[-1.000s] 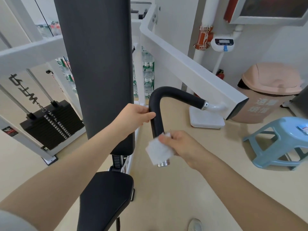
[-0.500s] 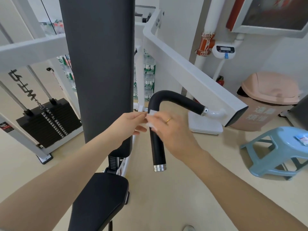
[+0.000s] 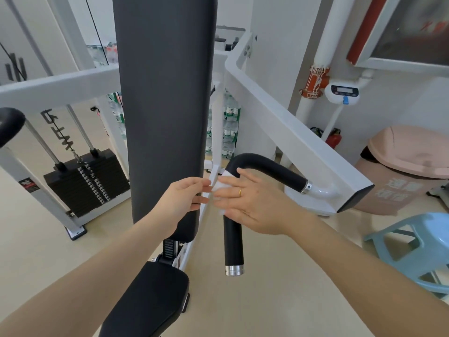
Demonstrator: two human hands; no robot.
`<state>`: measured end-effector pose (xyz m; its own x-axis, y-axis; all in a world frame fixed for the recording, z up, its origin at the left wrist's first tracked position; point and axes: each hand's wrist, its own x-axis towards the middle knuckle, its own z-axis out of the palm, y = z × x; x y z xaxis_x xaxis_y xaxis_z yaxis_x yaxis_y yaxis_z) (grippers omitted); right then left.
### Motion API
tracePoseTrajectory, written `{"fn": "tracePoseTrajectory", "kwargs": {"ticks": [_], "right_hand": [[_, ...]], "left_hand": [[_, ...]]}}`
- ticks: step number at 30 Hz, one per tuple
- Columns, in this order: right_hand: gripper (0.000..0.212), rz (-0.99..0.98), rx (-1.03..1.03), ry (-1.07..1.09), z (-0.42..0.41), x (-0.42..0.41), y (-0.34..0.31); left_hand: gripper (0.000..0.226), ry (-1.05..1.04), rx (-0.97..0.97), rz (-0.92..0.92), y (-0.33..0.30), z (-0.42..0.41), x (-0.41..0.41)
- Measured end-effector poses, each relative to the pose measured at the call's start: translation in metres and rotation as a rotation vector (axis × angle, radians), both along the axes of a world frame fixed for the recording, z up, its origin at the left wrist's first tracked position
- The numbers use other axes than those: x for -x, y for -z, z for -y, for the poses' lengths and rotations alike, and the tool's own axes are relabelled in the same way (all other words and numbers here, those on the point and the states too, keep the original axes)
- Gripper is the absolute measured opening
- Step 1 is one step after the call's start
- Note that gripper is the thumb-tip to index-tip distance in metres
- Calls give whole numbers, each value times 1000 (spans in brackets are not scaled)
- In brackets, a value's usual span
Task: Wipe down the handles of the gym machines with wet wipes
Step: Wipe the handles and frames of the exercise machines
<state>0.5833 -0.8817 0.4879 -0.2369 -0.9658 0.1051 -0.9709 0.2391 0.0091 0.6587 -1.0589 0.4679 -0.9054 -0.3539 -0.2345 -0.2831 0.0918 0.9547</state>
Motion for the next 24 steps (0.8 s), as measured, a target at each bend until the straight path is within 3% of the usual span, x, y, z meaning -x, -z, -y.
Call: {"fn": "tracePoseTrajectory", "kwargs": {"ticks": [5,7,11,14,17,20,22,24], "right_hand": [[45,151,125,312,11,52,-20],[41,197,216,412,-3,55,-9],[41,27,404,659,-25,46,19],[42,-63,441,513,1,46,19],[56,14,387,277,7,50,20],[48,115,360,455,-41,48,25],[47,102,359,643,-62,44,28],[51,29,368,689,-49,41,28]], "left_hand": [[24,25,122,-59,-22,-8,17],[40,119,167,-73,-28,-13,24],[56,247,519,-19,-26,-20,40],[48,255,557,-41,-30,-21,46],[47,276,598,-38,-34,-20,50],[54,256,557,-22,-32,-22,49],[55,250,524,-26,-33,-23,48],[56,233,475,-23,-36,-25,49]]}}
